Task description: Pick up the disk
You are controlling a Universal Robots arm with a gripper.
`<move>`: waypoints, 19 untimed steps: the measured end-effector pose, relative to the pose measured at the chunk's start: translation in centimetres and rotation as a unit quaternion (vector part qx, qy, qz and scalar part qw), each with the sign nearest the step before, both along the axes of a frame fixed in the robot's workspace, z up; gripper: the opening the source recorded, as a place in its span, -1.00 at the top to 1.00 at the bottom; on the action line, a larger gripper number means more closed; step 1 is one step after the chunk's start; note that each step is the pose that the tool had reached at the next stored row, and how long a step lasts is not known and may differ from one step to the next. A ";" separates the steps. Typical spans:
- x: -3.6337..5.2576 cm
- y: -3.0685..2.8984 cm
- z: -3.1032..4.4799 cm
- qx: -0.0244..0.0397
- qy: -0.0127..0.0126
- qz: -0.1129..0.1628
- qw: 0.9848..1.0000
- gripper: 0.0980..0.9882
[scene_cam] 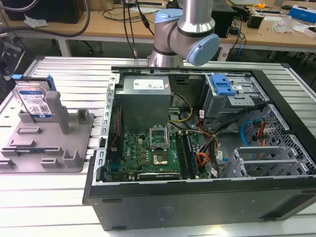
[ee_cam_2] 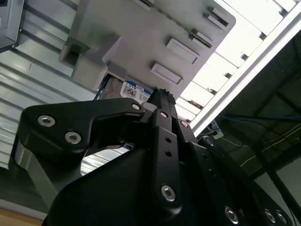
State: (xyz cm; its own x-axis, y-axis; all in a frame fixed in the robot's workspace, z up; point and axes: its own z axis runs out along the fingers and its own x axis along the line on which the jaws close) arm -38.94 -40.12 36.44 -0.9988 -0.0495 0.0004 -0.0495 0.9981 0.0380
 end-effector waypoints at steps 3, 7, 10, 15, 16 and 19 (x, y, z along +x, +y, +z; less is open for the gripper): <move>0.00 0.00 -0.04 0.000 0.000 0.044 0.999 0.98; 0.00 0.00 -0.10 0.000 0.000 0.103 0.995 0.98; 0.00 0.00 -0.15 0.000 0.000 0.139 0.990 0.98; 0.00 0.00 -0.22 0.000 0.000 0.201 0.980 0.98; 0.00 0.00 -0.24 0.000 0.000 0.211 0.978 0.98; 0.00 0.00 -0.28 0.000 0.000 0.244 0.970 0.69</move>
State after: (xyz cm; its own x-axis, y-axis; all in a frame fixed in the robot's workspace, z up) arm -38.94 -40.12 36.17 -0.8561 -0.5169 0.0005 -0.5165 0.8555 0.0379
